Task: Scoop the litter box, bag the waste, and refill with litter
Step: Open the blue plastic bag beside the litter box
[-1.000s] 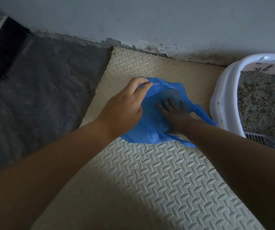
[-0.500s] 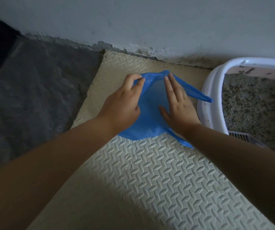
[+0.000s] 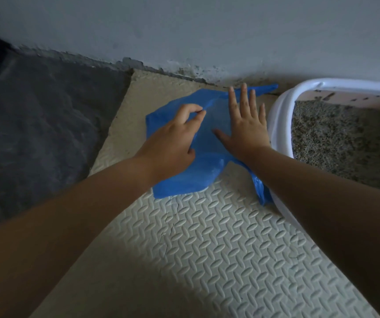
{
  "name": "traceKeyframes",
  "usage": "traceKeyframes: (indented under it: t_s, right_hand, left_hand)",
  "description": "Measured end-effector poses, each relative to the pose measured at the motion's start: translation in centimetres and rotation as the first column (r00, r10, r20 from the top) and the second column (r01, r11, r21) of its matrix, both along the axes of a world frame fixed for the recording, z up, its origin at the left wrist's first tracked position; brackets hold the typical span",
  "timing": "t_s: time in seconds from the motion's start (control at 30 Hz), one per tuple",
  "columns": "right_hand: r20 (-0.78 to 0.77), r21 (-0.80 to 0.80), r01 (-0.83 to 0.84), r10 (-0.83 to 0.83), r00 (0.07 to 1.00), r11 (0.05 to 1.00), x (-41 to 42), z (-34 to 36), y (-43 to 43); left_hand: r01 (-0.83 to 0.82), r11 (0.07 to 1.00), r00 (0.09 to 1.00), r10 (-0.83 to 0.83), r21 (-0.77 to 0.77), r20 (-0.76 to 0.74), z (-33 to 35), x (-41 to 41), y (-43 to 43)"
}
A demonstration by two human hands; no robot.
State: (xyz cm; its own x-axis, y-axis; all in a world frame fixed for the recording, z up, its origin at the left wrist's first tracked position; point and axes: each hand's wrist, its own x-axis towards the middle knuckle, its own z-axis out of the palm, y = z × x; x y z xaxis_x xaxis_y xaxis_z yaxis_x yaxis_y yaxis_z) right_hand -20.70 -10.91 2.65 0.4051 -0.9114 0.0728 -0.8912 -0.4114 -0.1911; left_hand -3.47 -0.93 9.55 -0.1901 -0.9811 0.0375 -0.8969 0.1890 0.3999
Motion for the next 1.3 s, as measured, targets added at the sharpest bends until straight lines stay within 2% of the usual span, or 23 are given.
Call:
traceKeyframes:
  t_s: [0.1, 0.23, 0.27, 0.33, 0.43, 0.67, 0.8, 0.93, 1.03, 1.13, 1.23, 1.3]
  right_hand:
    - [0.038, 0.024, -0.017, 0.016, 0.999, 1.0, -0.5, 0.3, 0.3]
    - [0.349, -0.029, -0.05, 0.057, 0.935, 0.998, -1.8, 1.4, 2.7]
    - [0.382, -0.022, -0.076, 0.078, 0.921, 0.997, -2.3, 1.6, 3.5]
    - [0.338, 0.012, -0.172, 0.157, 0.928, 0.985, -3.5, 1.8, 5.3]
    - [0.237, -0.047, -0.276, 0.28, 0.93, 0.96, -5.5, 1.4, 7.2]
    - [0.207, 0.017, -0.132, 0.125, 0.97, 0.991, -7.5, 2.0, 7.6]
    - [0.23, -0.016, -0.225, 0.223, 0.947, 0.974, -7.5, 3.1, 8.9]
    - [-0.006, 0.086, -0.114, 0.115, 0.993, 0.99, -7.7, 2.2, 10.9]
    - [-0.151, 0.095, -0.039, 0.053, 0.987, 0.995, -7.4, 2.0, 10.3]
    - [-0.054, 0.136, -0.023, 0.03, 0.998, 0.99, -7.3, 2.8, 9.4]
    - [0.108, 0.067, -0.131, 0.123, 0.987, 0.989, -7.0, 3.8, 10.0]
    - [0.133, 0.011, -0.219, 0.216, 0.967, 0.976, -7.2, 3.8, 10.8]
  left_hand:
    - [-0.023, 1.0, 1.0, 0.023, 0.013, -0.013, 0.1, 0.1, -0.5]
    - [-0.085, 0.996, 0.994, 0.086, 0.015, -0.061, 0.2, 0.1, -1.2]
    - [-0.089, 0.996, 0.994, 0.09, 0.014, -0.066, 0.2, 0.0, -1.4]
    - [-0.078, 0.997, 0.995, 0.079, 0.005, -0.058, 0.2, -0.4, -1.5]
    - [-0.029, 1.0, 0.999, 0.03, 0.002, -0.043, 0.2, -1.0, -1.4]
    - [0.02, 0.999, 0.999, -0.021, -0.036, -0.03, -0.6, -1.9, -1.2]
    - [-0.042, 0.998, 0.999, 0.041, -0.043, -0.035, -0.6, -2.7, -1.1]
    - [-0.037, 0.999, 0.999, 0.036, -0.023, -0.037, -0.4, -3.2, -0.9]
    - [-0.02, 1.0, 1.0, 0.02, -0.005, -0.015, -0.1, -3.2, -0.4]
    - [-0.025, 0.999, 1.0, 0.025, -0.023, 0.003, 0.3, -2.8, -0.1]
    - [-0.051, 0.998, 0.998, 0.051, -0.021, 0.021, 0.5, -2.4, 0.1]
    - [-0.069, 0.997, 0.997, 0.07, -0.031, 0.027, 0.5, -2.3, 0.2]
